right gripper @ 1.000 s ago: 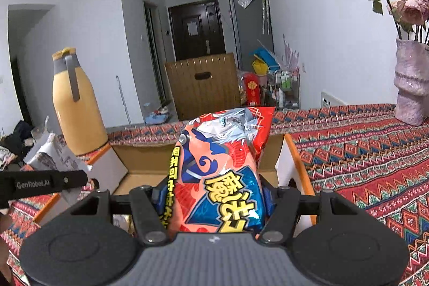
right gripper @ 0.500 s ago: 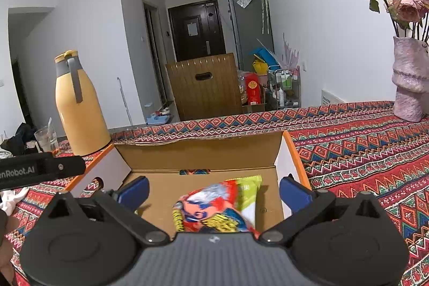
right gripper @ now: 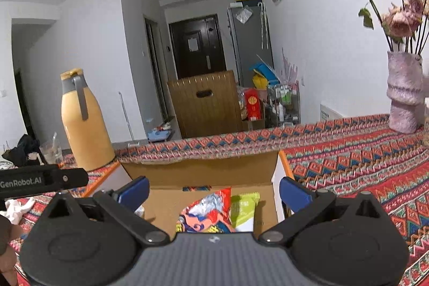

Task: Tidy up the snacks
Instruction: 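Carry both bags into the box and open both tools to drop them, then move both tools back over the remaining snack pile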

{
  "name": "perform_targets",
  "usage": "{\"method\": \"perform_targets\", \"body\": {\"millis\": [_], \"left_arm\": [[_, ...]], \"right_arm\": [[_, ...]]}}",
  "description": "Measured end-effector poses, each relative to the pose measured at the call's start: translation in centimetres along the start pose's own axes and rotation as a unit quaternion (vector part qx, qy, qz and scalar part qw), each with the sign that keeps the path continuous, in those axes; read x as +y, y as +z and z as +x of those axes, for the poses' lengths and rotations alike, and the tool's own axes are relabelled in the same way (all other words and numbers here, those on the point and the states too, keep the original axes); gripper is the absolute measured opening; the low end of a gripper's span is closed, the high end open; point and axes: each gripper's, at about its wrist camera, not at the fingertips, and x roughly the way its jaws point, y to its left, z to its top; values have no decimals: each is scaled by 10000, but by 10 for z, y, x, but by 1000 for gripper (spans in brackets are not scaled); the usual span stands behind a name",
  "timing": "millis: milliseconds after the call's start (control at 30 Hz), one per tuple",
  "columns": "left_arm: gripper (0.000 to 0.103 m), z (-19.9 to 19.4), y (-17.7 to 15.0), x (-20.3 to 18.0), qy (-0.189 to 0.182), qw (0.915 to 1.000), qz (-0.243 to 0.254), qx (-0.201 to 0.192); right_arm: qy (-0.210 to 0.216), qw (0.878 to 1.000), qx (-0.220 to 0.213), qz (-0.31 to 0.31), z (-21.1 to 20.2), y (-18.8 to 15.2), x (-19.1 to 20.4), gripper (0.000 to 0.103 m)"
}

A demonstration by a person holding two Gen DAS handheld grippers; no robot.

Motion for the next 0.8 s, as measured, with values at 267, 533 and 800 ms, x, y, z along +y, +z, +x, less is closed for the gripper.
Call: {"method": "perform_targets", "body": {"millis": [267,533,800], "left_arm": [[103,-31,6,-1,-48,10000,-41,-40],[103,-60,-10,9,-141,9999,50,51],[103,-75,-38,24,-10,9995,189,265]], "right_arm": [[48,9994,-308,-127,-37,12,5,103],[11,9990,-361,-250,-76,-1,0,103],[-119,9994,-67,-316,-101,-30,-11,103]]}}
